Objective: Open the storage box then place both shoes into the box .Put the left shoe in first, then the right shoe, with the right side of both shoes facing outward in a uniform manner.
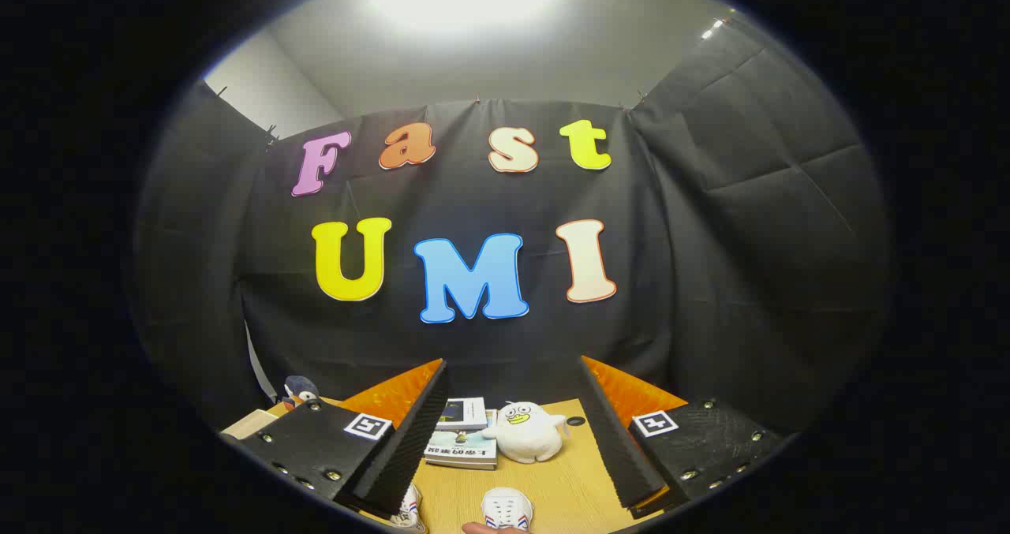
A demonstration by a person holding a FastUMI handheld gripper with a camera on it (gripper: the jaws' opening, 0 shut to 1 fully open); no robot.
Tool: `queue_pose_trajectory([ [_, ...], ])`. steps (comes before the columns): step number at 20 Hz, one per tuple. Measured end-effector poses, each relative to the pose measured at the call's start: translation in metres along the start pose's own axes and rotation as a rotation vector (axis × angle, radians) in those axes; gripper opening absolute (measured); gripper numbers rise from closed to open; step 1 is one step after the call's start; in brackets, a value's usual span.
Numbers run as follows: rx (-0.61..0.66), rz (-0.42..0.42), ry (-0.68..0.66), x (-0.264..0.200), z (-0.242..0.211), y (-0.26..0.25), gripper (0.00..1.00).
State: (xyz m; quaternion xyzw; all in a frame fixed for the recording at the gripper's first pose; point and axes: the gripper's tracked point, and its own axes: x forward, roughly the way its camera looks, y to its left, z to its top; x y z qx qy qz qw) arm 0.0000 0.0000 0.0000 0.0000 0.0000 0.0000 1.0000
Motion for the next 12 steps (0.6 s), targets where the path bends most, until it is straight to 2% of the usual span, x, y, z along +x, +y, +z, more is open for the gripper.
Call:
queue_pose_trajectory([
  [12,-0.013,0.012,0.025,-0.001,-0.014,-0.005,0.95],
])
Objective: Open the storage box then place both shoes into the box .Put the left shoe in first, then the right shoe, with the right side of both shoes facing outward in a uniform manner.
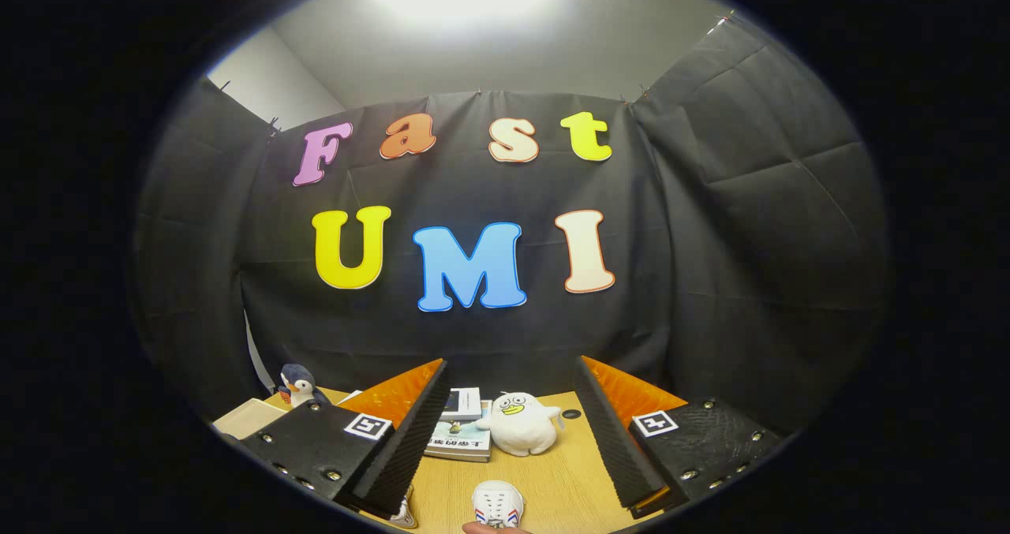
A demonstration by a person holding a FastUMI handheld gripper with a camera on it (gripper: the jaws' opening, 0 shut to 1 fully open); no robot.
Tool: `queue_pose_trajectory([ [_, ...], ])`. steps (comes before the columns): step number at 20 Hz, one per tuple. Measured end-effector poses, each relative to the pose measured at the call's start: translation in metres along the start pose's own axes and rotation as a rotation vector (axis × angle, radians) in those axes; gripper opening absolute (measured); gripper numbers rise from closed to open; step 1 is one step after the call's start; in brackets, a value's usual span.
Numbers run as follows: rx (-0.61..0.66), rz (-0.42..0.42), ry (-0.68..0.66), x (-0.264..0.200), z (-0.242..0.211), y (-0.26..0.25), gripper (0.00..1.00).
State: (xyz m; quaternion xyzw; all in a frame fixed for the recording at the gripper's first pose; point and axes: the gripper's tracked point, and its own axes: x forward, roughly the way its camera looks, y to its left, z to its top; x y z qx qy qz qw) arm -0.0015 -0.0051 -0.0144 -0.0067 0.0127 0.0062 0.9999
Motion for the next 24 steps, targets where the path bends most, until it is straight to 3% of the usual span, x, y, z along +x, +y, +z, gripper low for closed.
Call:
queue_pose_trajectory([
  [9,0.092,0.075,0.060,0.015,-0.032,0.029,0.96],
  [16,0.236,0.363,0.277,0.016,-0.095,0.114,0.95],
  [24,0.428,0.581,0.593,0.002,-0.180,0.199,0.97],
])
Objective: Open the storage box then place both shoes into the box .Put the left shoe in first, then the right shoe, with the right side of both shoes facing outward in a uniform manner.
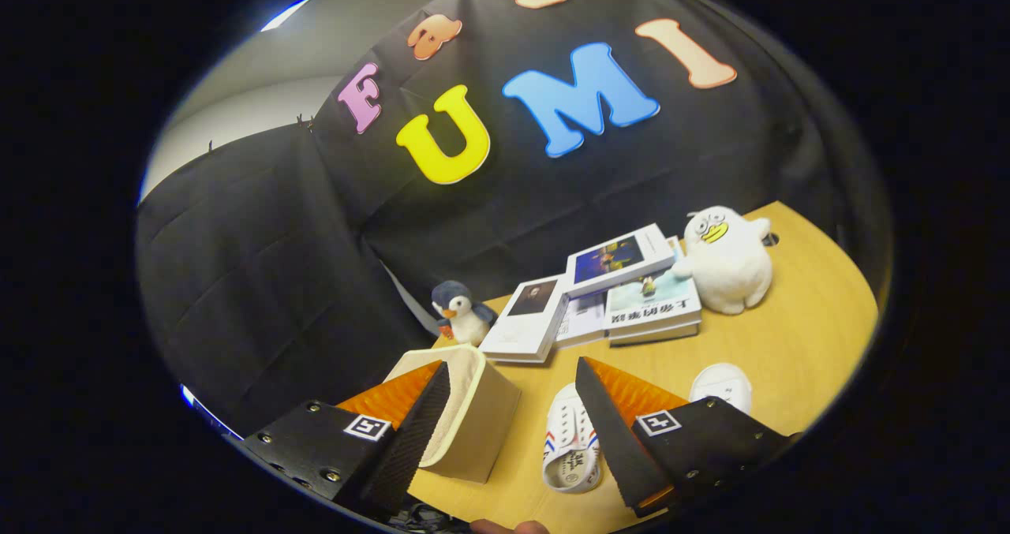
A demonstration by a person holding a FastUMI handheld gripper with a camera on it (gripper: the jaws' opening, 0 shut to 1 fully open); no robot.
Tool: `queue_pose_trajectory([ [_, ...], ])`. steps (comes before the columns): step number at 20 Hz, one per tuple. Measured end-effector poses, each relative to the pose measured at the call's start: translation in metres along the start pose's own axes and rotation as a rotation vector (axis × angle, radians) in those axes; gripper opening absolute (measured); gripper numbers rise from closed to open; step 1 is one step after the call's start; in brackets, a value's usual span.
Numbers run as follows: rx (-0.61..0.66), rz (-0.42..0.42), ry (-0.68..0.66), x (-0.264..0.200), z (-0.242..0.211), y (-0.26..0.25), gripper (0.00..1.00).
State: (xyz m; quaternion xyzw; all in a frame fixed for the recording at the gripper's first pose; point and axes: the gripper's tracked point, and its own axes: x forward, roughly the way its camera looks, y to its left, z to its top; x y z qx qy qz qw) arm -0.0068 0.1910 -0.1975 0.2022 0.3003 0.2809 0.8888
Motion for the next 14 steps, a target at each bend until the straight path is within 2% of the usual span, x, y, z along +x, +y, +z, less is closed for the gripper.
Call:
queue_pose_trajectory([
  [4,0.166,0.103,0.163,0.036,-0.049,0.017,0.97],
  [14,0.383,0.220,0.399,0.102,-0.129,0.052,0.96],
])
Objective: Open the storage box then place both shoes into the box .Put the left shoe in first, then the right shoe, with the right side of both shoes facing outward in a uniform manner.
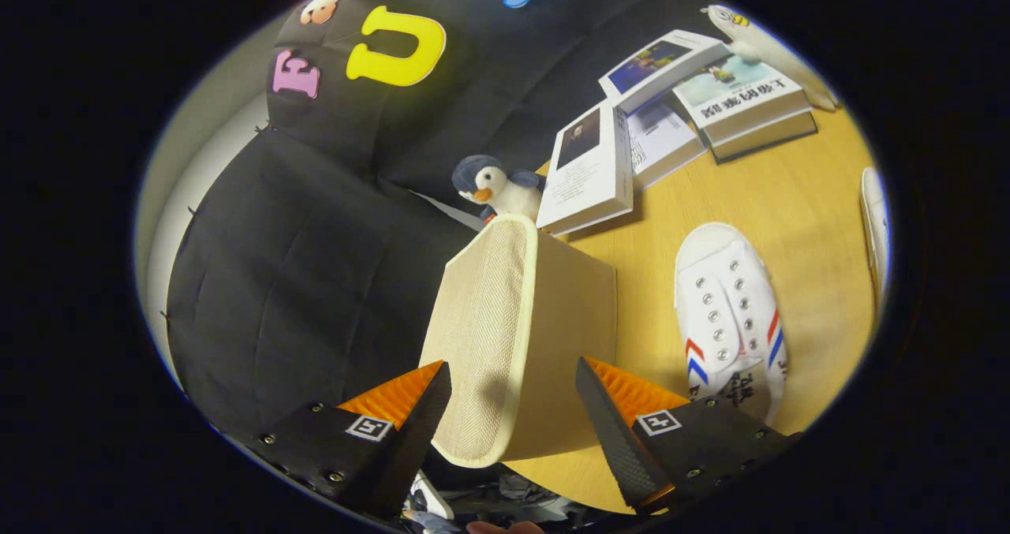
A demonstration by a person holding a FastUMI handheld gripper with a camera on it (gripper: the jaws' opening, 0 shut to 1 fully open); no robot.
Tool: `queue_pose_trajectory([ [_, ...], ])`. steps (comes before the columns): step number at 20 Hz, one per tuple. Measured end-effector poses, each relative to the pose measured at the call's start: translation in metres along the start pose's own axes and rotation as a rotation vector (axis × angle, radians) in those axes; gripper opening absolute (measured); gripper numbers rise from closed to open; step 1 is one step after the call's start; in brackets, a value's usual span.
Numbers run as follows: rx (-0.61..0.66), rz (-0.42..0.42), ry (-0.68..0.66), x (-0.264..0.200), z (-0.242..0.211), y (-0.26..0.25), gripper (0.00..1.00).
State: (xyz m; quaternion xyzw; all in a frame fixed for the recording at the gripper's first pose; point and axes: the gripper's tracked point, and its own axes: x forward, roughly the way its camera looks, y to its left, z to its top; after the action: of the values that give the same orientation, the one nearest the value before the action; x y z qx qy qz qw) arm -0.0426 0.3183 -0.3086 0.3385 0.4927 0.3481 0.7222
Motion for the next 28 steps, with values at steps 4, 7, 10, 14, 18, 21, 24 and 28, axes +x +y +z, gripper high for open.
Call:
queue_pose_trajectory([
  [4,0.057,0.017,0.029,0.016,-0.007,0.005,0.95],
  [7,0.058,0.012,0.046,0.018,-0.008,0.010,0.78],
  [10,0.057,0.002,0.005,0.011,0.006,0.017,0.40],
  [14,0.056,0.054,0.012,0.002,0.011,0.044,0.10],
  [18,0.007,0.084,0.011,-0.006,0.016,0.073,0.10],
  [21,-0.035,0.127,0.006,-0.009,0.023,0.108,0.10],
  [24,-0.110,0.159,-0.005,-0.003,0.031,0.142,0.10],
  [28,-0.147,0.228,0.023,0.022,0.024,0.197,0.10],
])
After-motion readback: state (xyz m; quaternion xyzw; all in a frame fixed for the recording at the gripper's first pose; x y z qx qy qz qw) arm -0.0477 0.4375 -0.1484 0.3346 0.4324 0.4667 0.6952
